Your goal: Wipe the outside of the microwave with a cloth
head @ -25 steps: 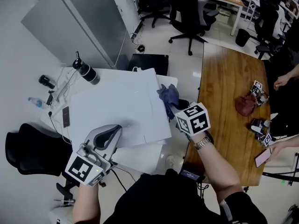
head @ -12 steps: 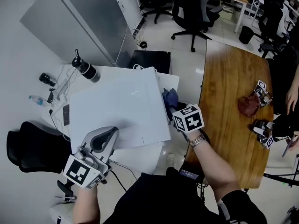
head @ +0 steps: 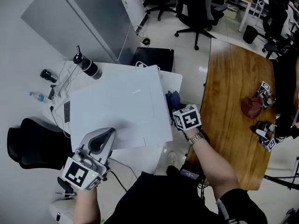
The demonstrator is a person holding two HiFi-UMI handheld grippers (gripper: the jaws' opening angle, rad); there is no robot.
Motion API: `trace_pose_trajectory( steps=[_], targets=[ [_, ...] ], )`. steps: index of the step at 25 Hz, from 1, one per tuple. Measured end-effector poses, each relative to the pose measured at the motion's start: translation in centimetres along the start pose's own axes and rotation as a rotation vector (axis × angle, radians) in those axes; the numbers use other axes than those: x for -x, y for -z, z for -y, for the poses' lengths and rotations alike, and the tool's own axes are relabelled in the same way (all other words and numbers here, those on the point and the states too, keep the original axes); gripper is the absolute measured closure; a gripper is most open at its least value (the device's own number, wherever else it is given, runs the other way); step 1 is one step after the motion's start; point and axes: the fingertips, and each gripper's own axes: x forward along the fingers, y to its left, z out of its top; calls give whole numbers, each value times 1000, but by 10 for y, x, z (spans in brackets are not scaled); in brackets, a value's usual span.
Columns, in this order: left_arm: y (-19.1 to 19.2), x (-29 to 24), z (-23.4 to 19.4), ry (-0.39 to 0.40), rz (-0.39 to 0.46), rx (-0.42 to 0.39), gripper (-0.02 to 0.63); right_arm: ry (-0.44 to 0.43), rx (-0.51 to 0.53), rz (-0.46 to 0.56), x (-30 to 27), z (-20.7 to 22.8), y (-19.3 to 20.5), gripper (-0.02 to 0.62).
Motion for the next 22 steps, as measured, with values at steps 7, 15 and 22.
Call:
trace_pose_trajectory(
  steps=[7,15,22],
  targets=[
    [4,5,-1,-24,2,2,601,13,-4,-54,-14,6,19,529],
    [10,19,-4,-61,-7,15,601,26,-3,-102,-24,10,30,529],
    [9,27,-4,-67,16,19,601,55,3,-87,-11,11,26,531]
  ],
)
